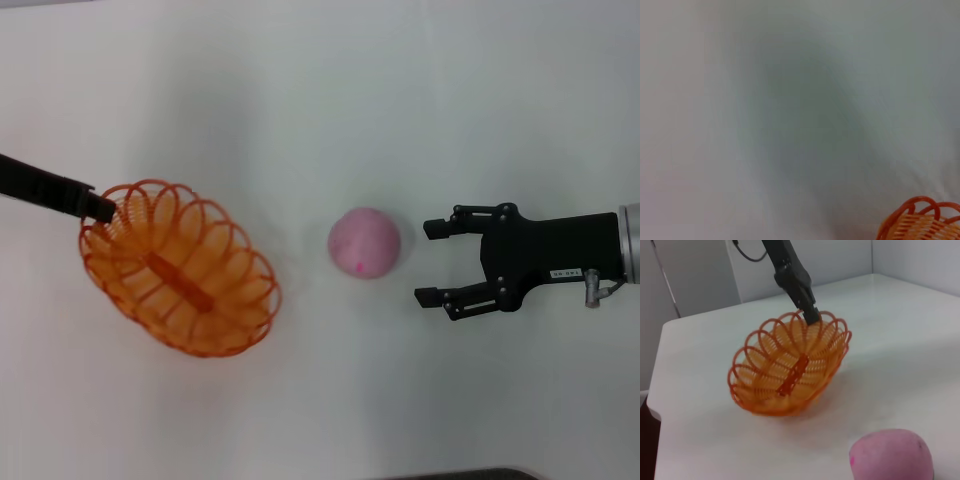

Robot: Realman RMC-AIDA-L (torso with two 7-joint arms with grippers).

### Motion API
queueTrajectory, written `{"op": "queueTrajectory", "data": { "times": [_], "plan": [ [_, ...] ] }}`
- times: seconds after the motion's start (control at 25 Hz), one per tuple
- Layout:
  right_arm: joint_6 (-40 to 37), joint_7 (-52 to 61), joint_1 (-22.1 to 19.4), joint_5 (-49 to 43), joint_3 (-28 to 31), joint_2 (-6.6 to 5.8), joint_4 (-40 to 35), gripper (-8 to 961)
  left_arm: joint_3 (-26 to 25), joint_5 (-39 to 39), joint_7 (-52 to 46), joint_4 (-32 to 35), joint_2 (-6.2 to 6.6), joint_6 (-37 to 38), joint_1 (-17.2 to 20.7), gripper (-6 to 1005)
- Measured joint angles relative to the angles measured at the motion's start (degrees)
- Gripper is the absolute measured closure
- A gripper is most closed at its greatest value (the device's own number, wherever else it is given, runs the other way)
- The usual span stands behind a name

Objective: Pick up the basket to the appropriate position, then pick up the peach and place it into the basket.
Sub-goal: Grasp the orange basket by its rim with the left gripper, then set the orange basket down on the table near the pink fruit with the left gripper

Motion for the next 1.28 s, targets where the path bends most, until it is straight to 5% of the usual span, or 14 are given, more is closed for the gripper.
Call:
{"op": "queueTrajectory", "data": {
  "times": [0.24, 0.6, 1.28],
  "plan": [
    [0.0, -0.1, 0.0, 0.0, 0.0, 0.00, 0.0, 39, -5.7, -4.0, -3.0, -0.5, 0.25, 4.6, -0.5, 952],
    [1.3, 0.0, -0.1, 0.4, 0.1, 0.09, 0.3, 39, -6.4, -12.3, -9.3, 0.5, -0.45, 2.1, 5.1, 953],
    [2.1, -0.4, -0.1, 0.6, 2.2, 0.09, 0.6, 38, 11.3, -26.3, -16.7, 4.0, -0.94, -12.9, 22.2, 954]
  ]
}}
